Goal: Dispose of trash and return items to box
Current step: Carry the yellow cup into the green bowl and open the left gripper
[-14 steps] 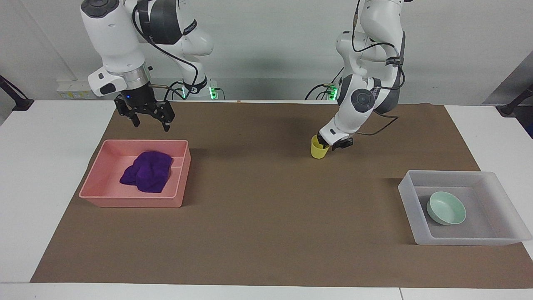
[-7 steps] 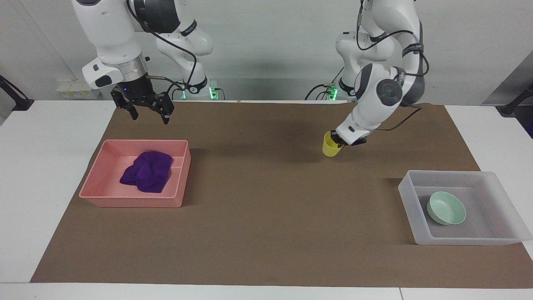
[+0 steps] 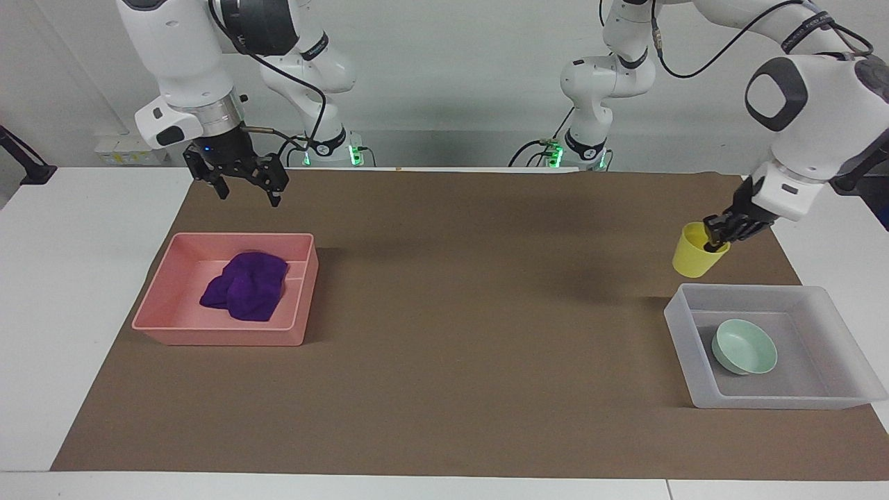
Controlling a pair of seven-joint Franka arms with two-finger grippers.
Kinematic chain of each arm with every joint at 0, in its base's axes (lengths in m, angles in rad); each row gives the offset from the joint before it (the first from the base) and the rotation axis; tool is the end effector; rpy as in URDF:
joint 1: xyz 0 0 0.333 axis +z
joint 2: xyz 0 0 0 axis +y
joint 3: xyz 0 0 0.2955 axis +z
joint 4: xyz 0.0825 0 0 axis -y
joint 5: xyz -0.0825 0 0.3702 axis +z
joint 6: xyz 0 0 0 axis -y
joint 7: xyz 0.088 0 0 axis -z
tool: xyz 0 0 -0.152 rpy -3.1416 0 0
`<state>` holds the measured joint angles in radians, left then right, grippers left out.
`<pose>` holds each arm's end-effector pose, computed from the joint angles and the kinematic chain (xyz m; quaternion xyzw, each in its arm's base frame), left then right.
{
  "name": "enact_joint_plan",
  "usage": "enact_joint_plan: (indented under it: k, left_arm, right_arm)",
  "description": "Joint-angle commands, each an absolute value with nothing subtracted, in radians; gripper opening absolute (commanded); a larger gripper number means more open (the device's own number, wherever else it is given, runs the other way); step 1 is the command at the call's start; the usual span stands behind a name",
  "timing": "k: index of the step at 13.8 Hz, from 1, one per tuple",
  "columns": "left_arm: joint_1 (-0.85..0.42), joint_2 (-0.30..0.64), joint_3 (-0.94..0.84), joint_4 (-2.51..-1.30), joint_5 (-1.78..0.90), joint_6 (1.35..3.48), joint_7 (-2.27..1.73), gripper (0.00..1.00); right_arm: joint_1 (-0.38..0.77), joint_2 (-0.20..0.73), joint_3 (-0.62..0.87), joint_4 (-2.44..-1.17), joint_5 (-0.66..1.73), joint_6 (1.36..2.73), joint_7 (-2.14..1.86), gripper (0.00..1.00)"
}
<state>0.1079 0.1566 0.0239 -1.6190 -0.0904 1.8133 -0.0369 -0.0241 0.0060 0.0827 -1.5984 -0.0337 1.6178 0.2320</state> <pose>0.5970 0.0669 0.4694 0.9945 0.0940 0.0208 0.0413 0.5464 0.0270 0.5473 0.9961 -0.0859 0.0090 0.0154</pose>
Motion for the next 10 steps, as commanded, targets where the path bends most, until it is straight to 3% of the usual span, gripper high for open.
enact_joint_plan:
  k: [1, 5, 10]
  left_arm:
    - [0.184, 0.309, 0.009, -1.503, -0.074, 1.889, -0.022, 0.00]
    - [0.195, 0.428, 0.009, -1.503, -0.072, 2.097, -0.018, 0.00]
    - [0.221, 0.497, 0.009, -1.505, -0.029, 2.106, -0.017, 0.00]
  right_arm:
    - [-0.038, -0.003, 0.092, -1.603, -0.018, 1.609, 0.241, 1.00]
    - [-0.038, -0.003, 0.091, -1.603, -0.018, 1.609, 0.241, 1.00]
    - [-0.038, -0.003, 0.091, -1.603, -0.018, 1.609, 0.241, 1.00]
